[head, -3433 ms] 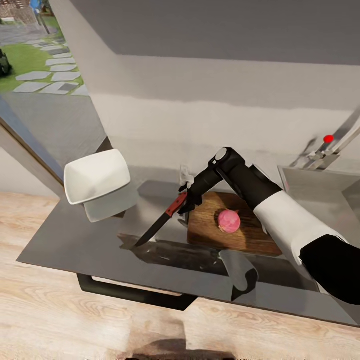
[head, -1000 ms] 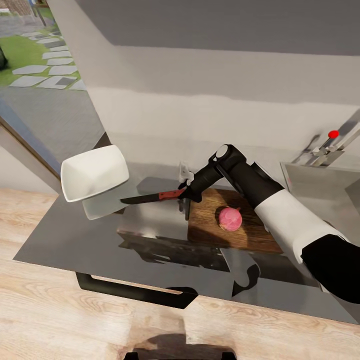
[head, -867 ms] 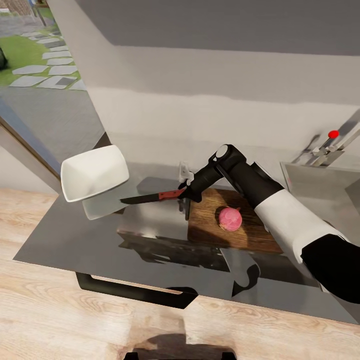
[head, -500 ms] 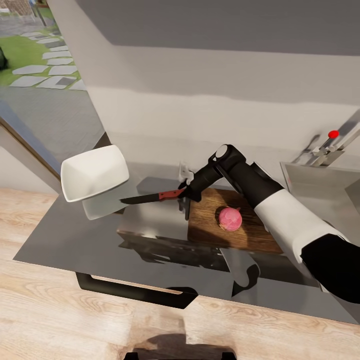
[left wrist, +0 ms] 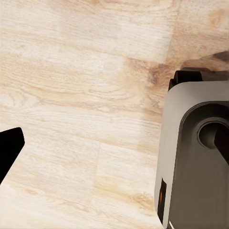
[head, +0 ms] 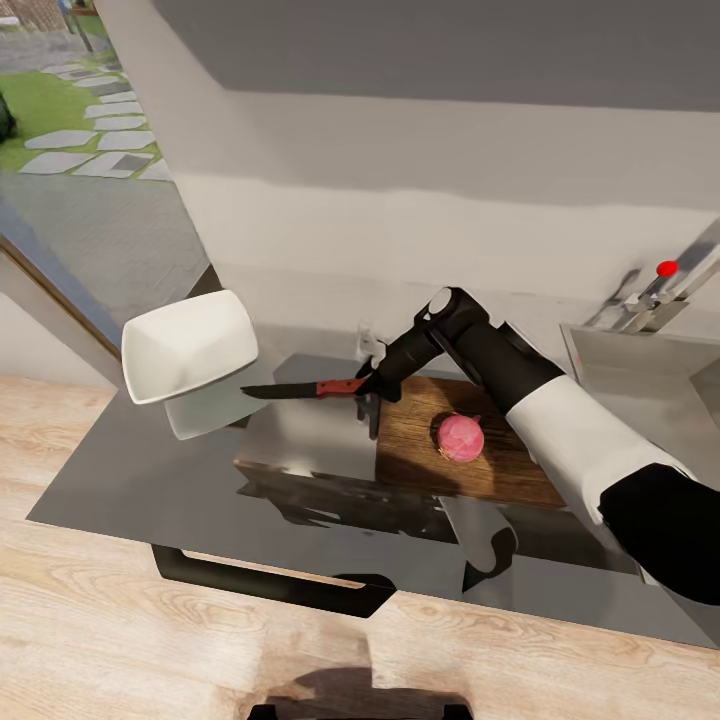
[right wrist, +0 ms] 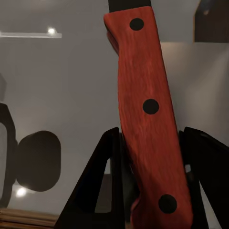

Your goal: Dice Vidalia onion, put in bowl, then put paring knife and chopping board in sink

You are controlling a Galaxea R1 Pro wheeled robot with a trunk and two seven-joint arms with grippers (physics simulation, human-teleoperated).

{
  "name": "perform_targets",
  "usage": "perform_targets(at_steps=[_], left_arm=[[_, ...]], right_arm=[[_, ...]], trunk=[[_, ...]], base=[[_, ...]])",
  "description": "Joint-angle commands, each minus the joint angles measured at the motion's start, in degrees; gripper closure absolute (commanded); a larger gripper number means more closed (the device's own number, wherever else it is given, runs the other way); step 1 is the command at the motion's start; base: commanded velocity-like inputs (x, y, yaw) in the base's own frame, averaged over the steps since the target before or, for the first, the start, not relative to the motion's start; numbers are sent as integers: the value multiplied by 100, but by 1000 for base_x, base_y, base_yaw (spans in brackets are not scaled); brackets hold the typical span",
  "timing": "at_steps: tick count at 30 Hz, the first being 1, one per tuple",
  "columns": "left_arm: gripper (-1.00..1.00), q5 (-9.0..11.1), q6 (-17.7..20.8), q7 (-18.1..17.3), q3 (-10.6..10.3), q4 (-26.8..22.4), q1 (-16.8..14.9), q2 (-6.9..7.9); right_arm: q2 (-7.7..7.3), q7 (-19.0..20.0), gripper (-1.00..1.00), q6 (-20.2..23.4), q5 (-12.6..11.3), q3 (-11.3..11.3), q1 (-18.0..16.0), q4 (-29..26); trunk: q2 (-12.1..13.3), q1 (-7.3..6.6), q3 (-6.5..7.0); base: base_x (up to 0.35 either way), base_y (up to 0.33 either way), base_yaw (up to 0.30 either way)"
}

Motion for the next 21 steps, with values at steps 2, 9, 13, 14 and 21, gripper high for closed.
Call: perform_targets(at_steps=[2,9,13,14,21], left_arm=[[-100,45,-38,4,-51,23,-9,-3],[-100,46,-38,4,-51,23,-9,-3],[-100,45,-38,4,-51,23,-9,-3],[-100,45,-38,4,-51,23,-9,-3],[-100,45,-38,6,-51,23,-9,-7]], right_arm=[[4,29,100,89,11,11,126,-6],[12,29,100,95,19,18,126,-15],[17,29,100,99,19,20,126,-19],[21,29,100,101,20,20,125,-25],[48,37,100,105,20,20,125,-49]], trunk=[[-3,2,-5],[-3,2,-5],[-3,2,-5],[-3,2,-5],[-3,2,-5]], base=[[0,0,0],[0,0,0],[0,0,0],[0,0,0],[0,0,0]])
